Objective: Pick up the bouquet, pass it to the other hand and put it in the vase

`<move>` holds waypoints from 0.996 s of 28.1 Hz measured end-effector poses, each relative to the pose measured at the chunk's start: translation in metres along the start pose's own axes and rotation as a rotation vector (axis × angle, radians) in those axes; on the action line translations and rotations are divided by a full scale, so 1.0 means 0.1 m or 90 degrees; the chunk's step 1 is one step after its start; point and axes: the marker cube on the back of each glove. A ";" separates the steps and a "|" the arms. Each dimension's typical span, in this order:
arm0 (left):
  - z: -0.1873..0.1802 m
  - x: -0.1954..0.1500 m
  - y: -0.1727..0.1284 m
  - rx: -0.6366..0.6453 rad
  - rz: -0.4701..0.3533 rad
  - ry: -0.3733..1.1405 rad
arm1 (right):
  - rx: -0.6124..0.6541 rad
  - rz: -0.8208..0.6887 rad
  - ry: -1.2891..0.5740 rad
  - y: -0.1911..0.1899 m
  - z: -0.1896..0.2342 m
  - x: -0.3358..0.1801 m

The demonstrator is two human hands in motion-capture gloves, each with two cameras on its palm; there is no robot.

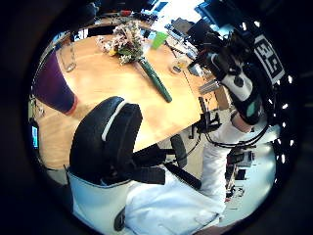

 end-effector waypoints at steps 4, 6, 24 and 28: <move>0.02 -0.05 0.01 -0.012 -0.003 0.008 | -0.006 0.002 -0.005 0.05 0.00 0.02; 0.02 -0.07 0.02 -0.019 -0.004 0.016 | -0.008 0.005 -0.003 0.07 0.00 0.04; 0.02 -0.12 -0.24 -0.012 0.080 0.092 | -0.058 0.126 -0.024 -0.09 -0.16 0.39; 0.08 -0.12 -0.26 -0.012 0.097 0.076 | -0.023 0.189 -0.047 -0.41 -0.03 0.60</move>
